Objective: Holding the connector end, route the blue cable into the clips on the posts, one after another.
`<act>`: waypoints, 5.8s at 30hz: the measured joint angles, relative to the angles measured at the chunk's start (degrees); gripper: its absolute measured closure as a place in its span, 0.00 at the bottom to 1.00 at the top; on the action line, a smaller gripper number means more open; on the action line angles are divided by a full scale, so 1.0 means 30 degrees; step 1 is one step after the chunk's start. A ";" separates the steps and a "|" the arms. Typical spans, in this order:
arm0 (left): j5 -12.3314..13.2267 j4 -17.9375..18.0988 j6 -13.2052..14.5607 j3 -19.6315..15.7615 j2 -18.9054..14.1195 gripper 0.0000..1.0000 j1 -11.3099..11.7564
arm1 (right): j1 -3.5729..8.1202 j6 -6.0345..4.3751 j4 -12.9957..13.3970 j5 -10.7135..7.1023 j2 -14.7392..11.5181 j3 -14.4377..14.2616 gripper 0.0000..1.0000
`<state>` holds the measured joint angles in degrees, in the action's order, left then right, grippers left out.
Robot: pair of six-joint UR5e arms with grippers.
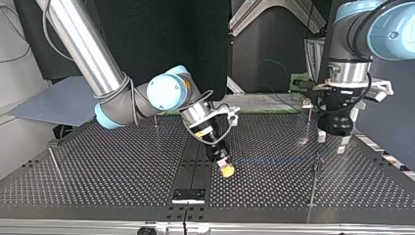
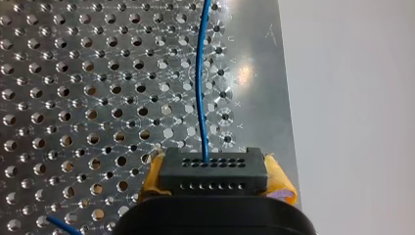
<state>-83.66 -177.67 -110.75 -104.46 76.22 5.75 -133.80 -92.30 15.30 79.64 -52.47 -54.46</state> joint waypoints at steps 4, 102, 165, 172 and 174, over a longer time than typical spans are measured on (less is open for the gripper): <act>-0.0273 -0.0674 0.0050 0.0041 0.0074 0.00 -0.0125 | 0.0017 0.0001 -0.0016 -0.0001 0.0003 0.0001 1.00; -0.3363 0.2436 0.3423 0.3150 0.4858 0.00 -0.4691 | 0.0320 0.0000 -0.0128 -0.0030 -0.0010 0.0003 1.00; -0.5049 0.2681 0.4485 0.3152 0.5334 1.00 -0.4965 | 0.0389 0.0122 -0.0561 -0.0026 0.0009 -0.0115 1.00; -0.5465 0.2335 0.4657 0.3152 0.5941 1.00 -0.5491 | 0.0611 0.0356 -0.0955 0.0018 0.0009 -0.0916 1.00; -0.5503 0.2285 0.4703 0.3154 0.6040 1.00 -0.5555 | 0.0693 0.0462 -0.0950 0.0054 0.0019 -0.1330 1.00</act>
<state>-100.17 -170.81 -96.64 -95.00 94.34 -10.92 -131.72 -90.92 12.45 79.80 -52.41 -58.45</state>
